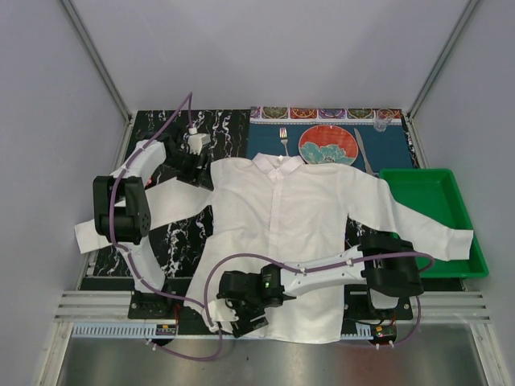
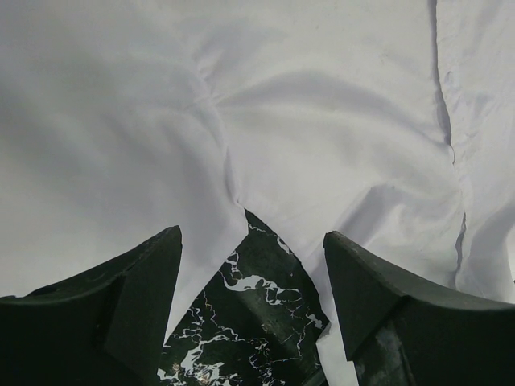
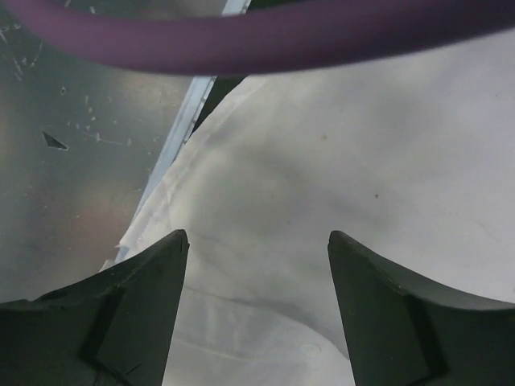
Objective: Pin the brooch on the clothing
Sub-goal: Flatten out the clothes at the center of the board.
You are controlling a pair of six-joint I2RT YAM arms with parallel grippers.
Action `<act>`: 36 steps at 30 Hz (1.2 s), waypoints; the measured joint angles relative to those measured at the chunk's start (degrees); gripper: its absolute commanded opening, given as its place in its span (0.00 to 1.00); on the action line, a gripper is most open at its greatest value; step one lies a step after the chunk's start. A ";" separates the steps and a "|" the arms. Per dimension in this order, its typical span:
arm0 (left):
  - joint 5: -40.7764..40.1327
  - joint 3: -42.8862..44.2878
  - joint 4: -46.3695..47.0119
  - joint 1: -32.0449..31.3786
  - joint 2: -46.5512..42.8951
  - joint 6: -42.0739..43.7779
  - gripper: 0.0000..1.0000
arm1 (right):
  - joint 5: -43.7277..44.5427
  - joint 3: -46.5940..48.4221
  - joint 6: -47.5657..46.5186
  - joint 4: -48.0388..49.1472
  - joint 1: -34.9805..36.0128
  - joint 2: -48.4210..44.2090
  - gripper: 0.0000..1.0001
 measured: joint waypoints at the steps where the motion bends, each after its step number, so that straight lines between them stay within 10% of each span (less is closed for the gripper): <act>1: 0.20 0.04 0.02 0.00 0.24 0.02 0.75 | 0.07 -0.02 0.39 1.03 0.00 0.96 0.77; 7: 1.51 0.15 -0.02 0.15 0.96 0.02 0.75 | -0.79 -0.42 1.55 5.20 -0.24 4.02 0.63; 17: 2.75 0.98 0.04 0.90 1.36 0.02 0.74 | -12.11 -1.66 2.95 9.70 -6.40 5.68 0.02; 36: 2.86 0.96 -0.02 0.96 1.70 0.76 0.73 | -13.51 -2.82 0.22 -0.26 -2.40 2.16 0.00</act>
